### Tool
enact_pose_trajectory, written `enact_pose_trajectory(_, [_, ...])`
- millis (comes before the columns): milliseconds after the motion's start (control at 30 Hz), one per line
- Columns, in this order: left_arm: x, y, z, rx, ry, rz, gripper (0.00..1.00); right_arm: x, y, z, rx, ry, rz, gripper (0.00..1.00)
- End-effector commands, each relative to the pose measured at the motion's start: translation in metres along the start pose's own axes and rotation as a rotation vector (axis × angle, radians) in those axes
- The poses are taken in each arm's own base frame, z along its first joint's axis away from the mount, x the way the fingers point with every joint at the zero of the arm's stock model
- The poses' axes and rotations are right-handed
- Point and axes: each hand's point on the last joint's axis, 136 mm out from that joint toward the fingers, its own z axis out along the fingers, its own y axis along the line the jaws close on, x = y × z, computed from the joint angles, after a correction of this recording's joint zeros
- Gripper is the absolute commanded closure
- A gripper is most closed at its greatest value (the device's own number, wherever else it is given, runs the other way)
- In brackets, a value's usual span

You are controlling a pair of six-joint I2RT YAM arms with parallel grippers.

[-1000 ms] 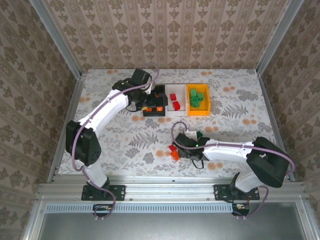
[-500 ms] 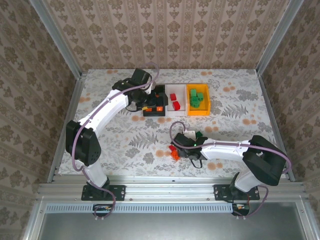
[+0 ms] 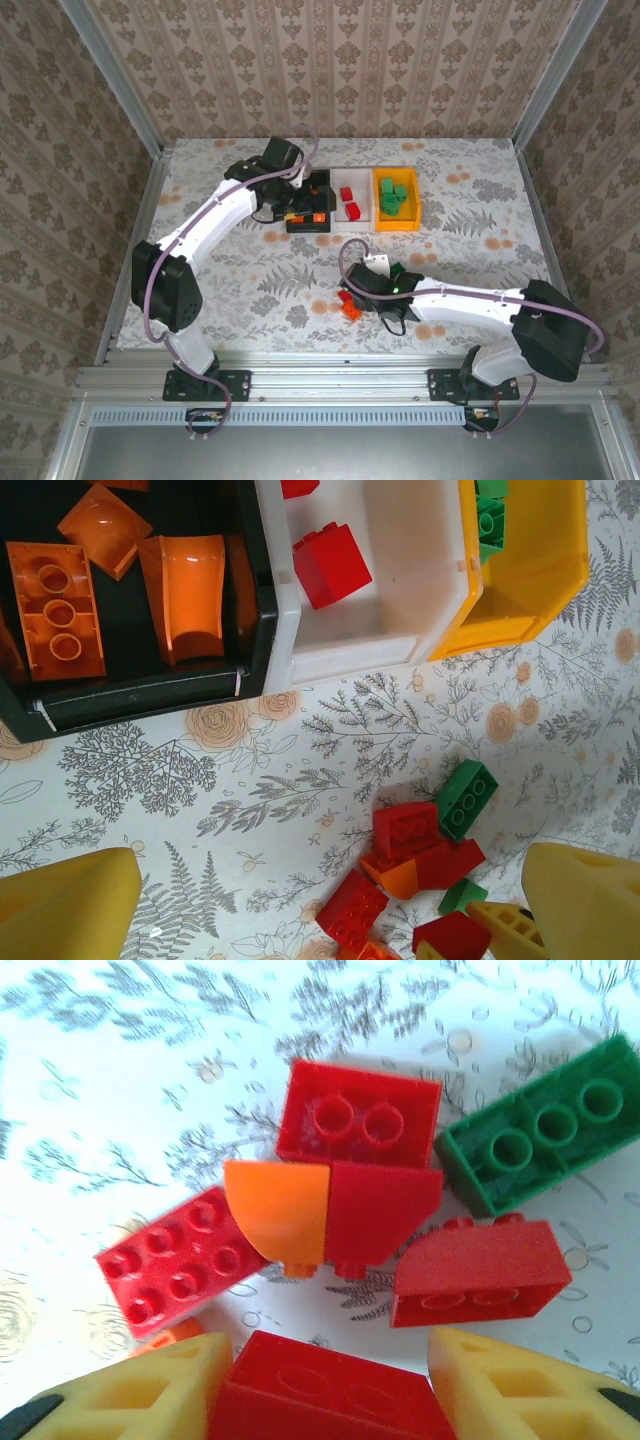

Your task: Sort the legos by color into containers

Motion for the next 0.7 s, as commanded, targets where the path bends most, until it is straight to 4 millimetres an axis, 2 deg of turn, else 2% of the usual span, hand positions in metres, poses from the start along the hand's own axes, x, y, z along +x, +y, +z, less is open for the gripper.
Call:
enact_pose_trajectory(0, [-0.006,0.007,-0.01,0.004,-0.026,-0.034,0.0,-0.025,-0.003,-0.02,0.03,-0.074,-0.05,0.5])
enact_pose_trajectory(133, [-0.018,0.022,-0.02,0.0,-0.063,-0.078,0.0,-0.066,0.006,-0.024,0.021,-0.131,-0.075,0.5])
enact_pose_trajectory(200, [-0.022,0.027,-0.024,0.008,-0.076,-0.099,0.0,-0.091,0.008,-0.016,0.028,-0.146,-0.083,0.5])
enact_pose_trajectory(267, [-0.032,0.045,-0.031,-0.005,-0.104,-0.148,0.0,-0.121,0.009,-0.009,0.028,-0.166,-0.08,0.5])
enact_pose_trajectory(433, [-0.042,0.073,-0.037,-0.011,-0.137,-0.233,0.0,-0.188,0.007,0.031,0.05,-0.14,-0.069,0.5])
enact_pose_trajectory(633, [-0.047,0.086,-0.039,-0.015,-0.147,-0.264,0.0,-0.234,0.006,0.083,0.068,-0.1,-0.085,0.5])
enact_pose_trajectory(667, [-0.048,0.086,-0.04,-0.012,-0.149,-0.267,0.0,-0.235,0.002,0.092,0.081,-0.069,-0.088,0.5])
